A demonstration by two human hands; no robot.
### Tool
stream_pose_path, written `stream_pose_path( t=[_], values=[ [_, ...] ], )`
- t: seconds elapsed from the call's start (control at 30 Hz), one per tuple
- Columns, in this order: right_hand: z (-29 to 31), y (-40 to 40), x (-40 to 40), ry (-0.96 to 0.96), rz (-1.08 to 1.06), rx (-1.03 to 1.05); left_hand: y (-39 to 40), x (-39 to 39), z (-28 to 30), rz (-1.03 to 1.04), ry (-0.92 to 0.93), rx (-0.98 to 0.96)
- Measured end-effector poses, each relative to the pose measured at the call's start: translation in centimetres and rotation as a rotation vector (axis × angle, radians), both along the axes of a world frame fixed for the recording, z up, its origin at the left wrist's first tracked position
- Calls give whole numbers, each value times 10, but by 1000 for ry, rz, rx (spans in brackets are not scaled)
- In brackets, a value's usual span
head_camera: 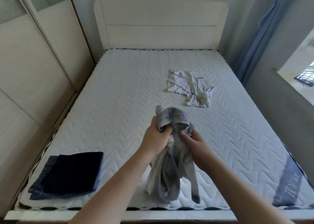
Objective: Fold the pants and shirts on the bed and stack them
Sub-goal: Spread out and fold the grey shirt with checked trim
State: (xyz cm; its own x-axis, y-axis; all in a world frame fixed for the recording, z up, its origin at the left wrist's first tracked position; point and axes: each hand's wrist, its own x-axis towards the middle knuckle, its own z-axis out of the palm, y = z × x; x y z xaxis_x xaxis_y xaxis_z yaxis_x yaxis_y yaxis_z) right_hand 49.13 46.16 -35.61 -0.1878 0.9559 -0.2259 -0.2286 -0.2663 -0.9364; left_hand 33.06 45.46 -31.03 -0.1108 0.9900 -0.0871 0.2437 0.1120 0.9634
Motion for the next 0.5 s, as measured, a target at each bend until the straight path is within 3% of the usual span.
stream_pose_path(
  t=[0.13,0.2,0.37,0.5],
  values=[
    [8,6,19,198,-53,-117,10,-5,-7,-526,-32,-78],
    [13,9,31,278,-11,-137,16,-9,-14,-637,36,-66],
    [14,20,52,242,7,-124,27,2,-31,-490,92,-27],
    [10,34,74,-141,-134,79,40,-2,-35,-381,314,145]
  ],
)
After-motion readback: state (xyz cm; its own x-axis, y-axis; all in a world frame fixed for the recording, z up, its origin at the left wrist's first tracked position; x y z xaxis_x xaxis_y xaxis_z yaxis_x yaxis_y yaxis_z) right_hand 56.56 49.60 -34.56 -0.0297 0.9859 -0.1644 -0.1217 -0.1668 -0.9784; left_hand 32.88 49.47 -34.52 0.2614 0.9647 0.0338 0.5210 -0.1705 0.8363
